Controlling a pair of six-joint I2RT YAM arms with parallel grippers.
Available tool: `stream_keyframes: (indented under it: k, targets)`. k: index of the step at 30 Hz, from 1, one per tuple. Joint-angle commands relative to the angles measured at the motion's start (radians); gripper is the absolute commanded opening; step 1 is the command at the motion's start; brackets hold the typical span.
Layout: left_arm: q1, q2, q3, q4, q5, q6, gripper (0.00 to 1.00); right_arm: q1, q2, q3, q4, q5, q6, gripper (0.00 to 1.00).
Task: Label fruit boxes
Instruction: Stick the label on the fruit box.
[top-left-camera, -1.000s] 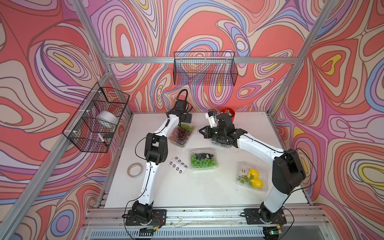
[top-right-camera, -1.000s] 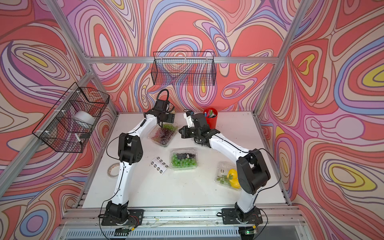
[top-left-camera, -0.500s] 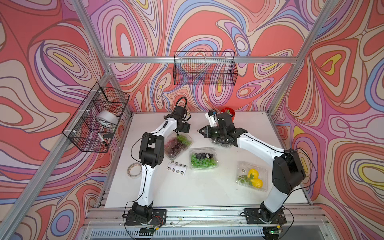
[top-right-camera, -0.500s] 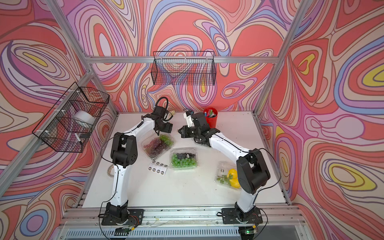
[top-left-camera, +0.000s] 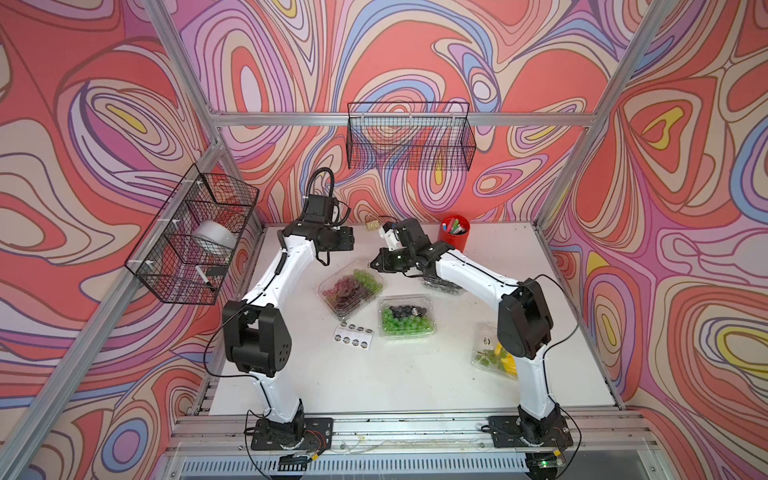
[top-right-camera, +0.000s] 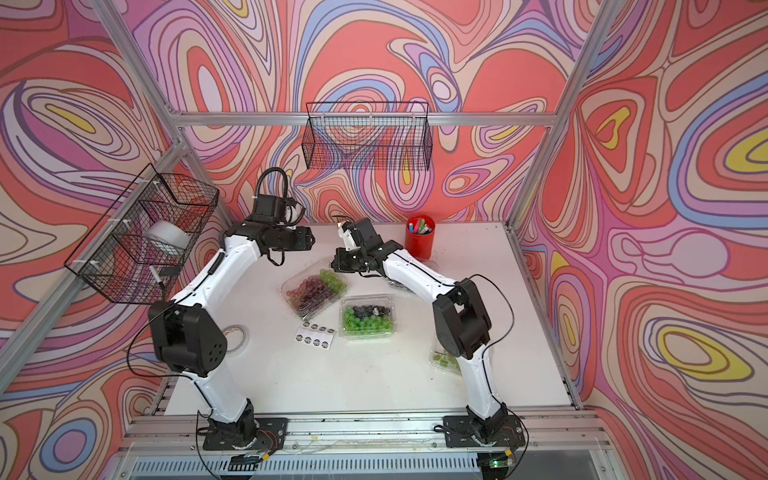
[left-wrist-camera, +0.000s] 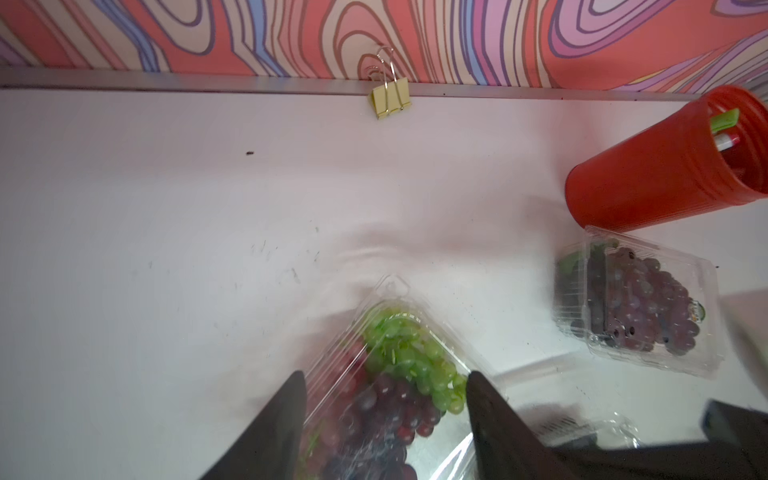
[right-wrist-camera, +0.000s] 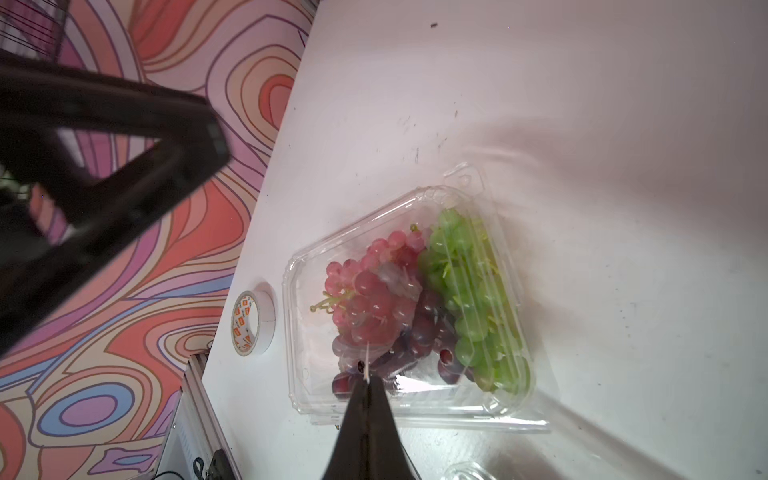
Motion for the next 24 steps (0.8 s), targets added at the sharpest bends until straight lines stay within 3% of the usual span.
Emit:
stream_keyframes:
  k: [1,10,19,24]
  targets:
    - [0.025,-0.058,-0.120,-0.014,0.126,-0.080,0.55,0.023,0.061,0.086,-0.126,0.008,0.038,0.00]
    - [0.050,-0.158,-0.307,0.043,0.260,-0.128,0.32,0.046,0.178,0.200,-0.185,-0.060,0.098,0.00]
    - [0.050,-0.129,-0.402,0.170,0.323,-0.215,0.14,0.046,0.225,0.242,-0.263,-0.026,0.118,0.00]
    - [0.049,-0.083,-0.401,0.207,0.367,-0.242,0.11,0.047,0.242,0.258,-0.288,-0.019,0.121,0.00]
